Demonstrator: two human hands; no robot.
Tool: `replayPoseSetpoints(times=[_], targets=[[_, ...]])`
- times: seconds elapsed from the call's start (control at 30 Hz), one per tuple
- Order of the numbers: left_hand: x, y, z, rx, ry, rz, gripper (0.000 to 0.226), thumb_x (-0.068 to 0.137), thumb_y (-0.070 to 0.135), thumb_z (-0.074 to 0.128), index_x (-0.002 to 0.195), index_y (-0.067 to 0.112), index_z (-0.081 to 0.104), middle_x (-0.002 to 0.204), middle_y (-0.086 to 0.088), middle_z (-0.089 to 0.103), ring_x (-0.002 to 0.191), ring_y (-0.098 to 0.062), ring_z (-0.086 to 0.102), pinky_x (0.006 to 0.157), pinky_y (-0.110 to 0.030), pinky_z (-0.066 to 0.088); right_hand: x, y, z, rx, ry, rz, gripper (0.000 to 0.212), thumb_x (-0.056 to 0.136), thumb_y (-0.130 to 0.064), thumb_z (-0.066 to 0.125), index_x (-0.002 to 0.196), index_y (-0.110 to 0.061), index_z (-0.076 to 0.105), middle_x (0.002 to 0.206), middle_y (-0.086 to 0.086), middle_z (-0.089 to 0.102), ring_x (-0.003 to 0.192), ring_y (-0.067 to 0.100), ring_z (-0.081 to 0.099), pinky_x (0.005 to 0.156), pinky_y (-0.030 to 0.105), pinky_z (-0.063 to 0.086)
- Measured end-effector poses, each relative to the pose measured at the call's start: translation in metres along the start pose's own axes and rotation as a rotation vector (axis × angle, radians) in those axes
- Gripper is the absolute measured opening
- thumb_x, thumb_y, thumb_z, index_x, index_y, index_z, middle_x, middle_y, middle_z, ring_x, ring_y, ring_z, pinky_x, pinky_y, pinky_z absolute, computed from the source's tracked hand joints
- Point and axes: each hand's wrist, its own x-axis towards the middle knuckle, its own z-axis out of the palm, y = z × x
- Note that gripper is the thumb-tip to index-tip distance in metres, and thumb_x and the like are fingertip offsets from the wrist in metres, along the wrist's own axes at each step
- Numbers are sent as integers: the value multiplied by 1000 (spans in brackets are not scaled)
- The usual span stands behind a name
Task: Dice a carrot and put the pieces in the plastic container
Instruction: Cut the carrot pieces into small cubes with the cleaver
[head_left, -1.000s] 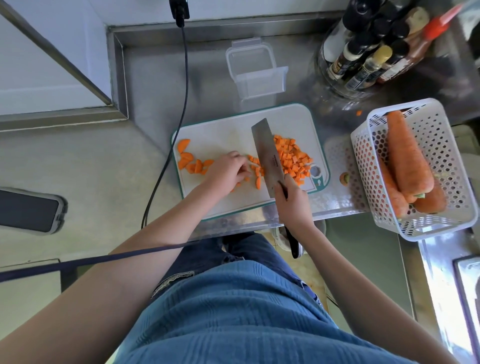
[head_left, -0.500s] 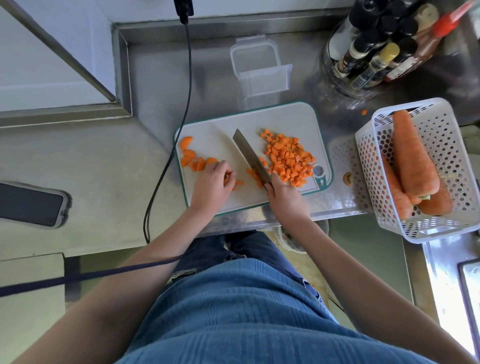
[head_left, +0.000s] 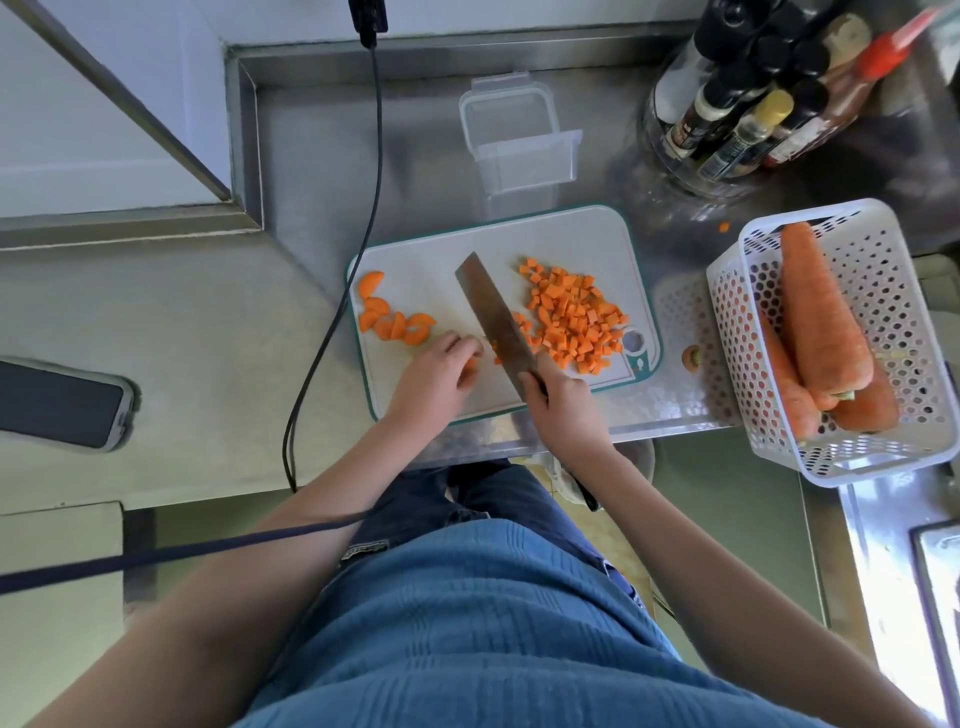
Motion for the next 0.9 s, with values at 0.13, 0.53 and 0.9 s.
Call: replayPoseSetpoints(times=[0.13, 0.53, 0.9], targets=[[-2, -9, -5, -11, 29, -56, 20, 80, 14, 71, 97, 5, 64, 95, -9, 58, 80, -25, 58, 63, -40, 51, 5, 1, 3, -103, -42, 48, 14, 102, -25, 37, 99, -12, 40, 77, 18, 58, 70, 36, 55, 60, 42, 45], [-22, -24, -17, 64, 12, -71, 58, 77, 20, 75, 127, 2, 52, 122, -14, 48, 118, -31, 46, 102, -40, 37, 7, -6, -4, -61, 35, 38, 16, 102, -22, 39, 95, -8, 41, 67, 10, 49, 63, 33, 50, 54, 37, 38], [-12, -30, -30, -121, -80, -120, 55, 75, 5, 76, 127, 5, 56, 116, -11, 59, 86, -12, 57, 87, -31, 52, 0, -27, 29, -48, -10, 134, 13, 104, -24, 30, 94, -15, 30, 73, 16, 55, 65, 35, 55, 55, 36, 41]])
